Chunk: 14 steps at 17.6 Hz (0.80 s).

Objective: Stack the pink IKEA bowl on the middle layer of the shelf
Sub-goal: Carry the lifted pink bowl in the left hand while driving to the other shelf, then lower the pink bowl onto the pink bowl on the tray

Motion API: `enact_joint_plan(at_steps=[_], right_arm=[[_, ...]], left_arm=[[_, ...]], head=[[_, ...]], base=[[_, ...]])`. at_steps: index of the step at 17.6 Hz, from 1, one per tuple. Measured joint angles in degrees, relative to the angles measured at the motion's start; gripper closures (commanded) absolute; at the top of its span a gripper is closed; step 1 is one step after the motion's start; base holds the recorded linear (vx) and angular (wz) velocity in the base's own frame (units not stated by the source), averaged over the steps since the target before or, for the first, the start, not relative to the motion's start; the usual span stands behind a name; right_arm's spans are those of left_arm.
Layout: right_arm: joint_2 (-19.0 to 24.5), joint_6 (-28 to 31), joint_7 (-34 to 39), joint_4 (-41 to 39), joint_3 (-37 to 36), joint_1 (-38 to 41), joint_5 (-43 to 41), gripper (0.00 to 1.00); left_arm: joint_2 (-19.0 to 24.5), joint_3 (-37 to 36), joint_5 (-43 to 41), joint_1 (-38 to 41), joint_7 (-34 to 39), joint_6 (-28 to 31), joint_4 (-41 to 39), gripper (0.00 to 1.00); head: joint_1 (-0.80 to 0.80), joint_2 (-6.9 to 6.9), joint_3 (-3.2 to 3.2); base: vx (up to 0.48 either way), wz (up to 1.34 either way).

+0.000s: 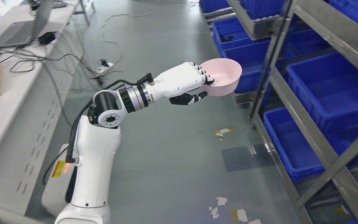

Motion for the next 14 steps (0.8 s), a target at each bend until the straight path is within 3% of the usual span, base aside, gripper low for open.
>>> enact_joint_plan(at_steps=[11,14], right_arm=[[0.0,0.0,-0.18,0.0,0.0,0.04,0.0,0.0],[0.0,0.0,-0.26,0.01,0.0,0.05,0.0,0.0]], left_arm=[[0.0,-3.99,14.68,-5.96,-1.1,0.0,-0.53,0.99],[0.0,-2.71,14.86,-9.36,-2.14,0.0,0.01,0.99]], head=[[0.0,0.0,0.0],[0.0,0.0,0.0]], base=[[0.054,-1.32],[0.023,-0.95]])
